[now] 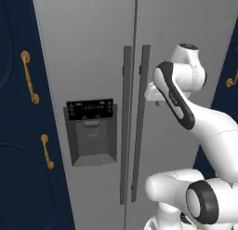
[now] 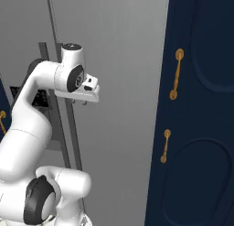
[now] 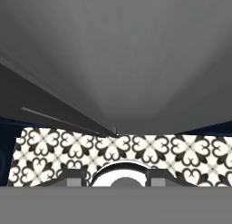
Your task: Take the strawberry from the fridge and place it on top of the pancake, located on the dining counter.
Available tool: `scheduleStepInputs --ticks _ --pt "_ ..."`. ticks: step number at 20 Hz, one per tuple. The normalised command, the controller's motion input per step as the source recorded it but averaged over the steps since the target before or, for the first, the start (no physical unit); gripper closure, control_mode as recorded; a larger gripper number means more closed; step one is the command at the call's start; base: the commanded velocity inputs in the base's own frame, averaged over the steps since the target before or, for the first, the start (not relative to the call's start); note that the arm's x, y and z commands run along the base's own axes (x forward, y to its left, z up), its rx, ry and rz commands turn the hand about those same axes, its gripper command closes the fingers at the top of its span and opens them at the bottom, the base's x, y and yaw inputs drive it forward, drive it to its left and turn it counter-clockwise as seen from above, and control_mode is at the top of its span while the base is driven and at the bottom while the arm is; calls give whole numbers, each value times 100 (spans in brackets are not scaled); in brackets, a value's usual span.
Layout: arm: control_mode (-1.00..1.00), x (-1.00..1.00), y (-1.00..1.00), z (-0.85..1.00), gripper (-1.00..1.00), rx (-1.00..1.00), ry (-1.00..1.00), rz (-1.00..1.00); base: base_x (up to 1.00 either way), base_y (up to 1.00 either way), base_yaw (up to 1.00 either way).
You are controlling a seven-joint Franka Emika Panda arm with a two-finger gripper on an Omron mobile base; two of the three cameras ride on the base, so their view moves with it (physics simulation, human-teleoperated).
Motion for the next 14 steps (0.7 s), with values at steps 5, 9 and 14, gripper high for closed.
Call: scheduleStepInputs --ticks 5,9,14 --pt "100 0 0 0 -100 0 0 0 -21 0 0" --pt "100 0 0 0 -100 0 0 0 -28 7 0" --pt "100 0 0 0 -100 0 0 0 -36 31 0"
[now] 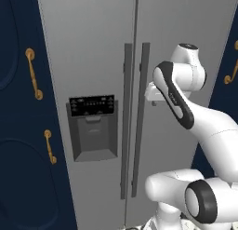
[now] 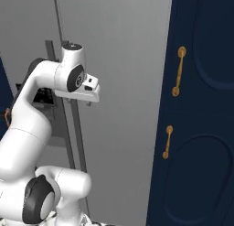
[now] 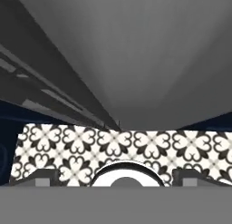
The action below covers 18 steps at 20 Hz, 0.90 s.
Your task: Take the strawberry from the fridge and place it on top of the pancake, located on the dining counter.
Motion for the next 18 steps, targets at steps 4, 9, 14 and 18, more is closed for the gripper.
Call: scheduleStepInputs --ticks 4,9,14,18 --pt "100 0 0 0 -100 0 0 0 -74 18 0" --pt "100 0 0 0 -100 0 0 0 -35 35 0" --pt "100 0 0 0 -100 0 0 0 0 36 0" --pt "100 0 0 0 -100 0 0 0 0 38 0"
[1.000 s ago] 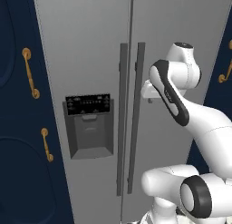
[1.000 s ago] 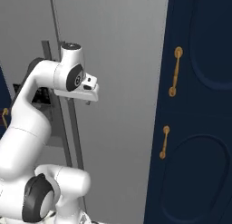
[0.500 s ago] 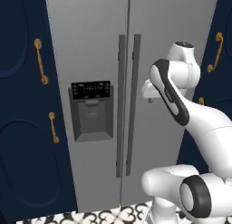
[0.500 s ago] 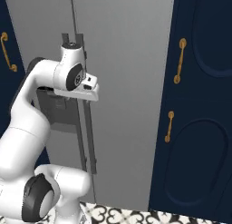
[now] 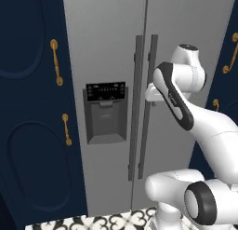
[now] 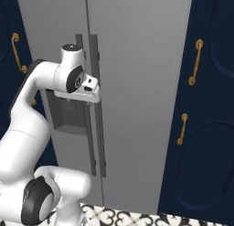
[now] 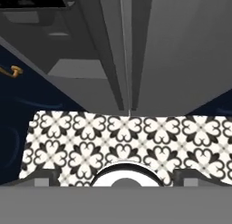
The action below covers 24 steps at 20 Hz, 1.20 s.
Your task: Take the strawberry from the fridge and place it on top of the pancake, located on the dining counter.
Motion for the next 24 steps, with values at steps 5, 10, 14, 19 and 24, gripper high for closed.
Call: scheduleStepInputs --ticks 5,10,14,19,24 --pt "100 0 0 0 -100 0 0 0 -19 16 -2" --pt "100 0 0 0 -100 0 0 0 -32 6 -5" --pt "-100 -1 0 0 -100 0 0 0 -8 10 0" --pt "-100 50 -6 3 -100 -3 -47 -1 0 0 0" --pt "-100 82 -11 8 -100 -5 -38 -4 0 0 0"
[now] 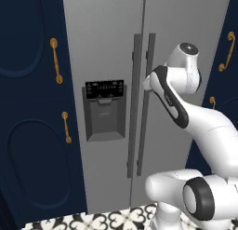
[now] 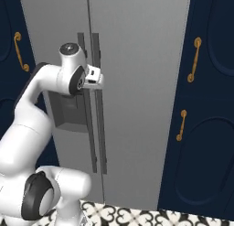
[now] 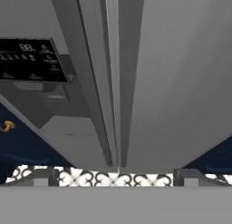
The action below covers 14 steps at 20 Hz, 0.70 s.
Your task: Take the strawberry from the fridge and place it on top of the pancake, located on the dining counter.
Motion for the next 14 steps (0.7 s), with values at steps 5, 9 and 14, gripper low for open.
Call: scheduleStepInputs --ticks 5,9,14 --pt "-100 74 -5 0 -100 -1 -3 -1 0 0 0" --pt "-100 86 -1 0 -100 -3 0 -1 0 0 0" --pt "-100 67 -4 0 -100 0 0 -3 0 0 0"
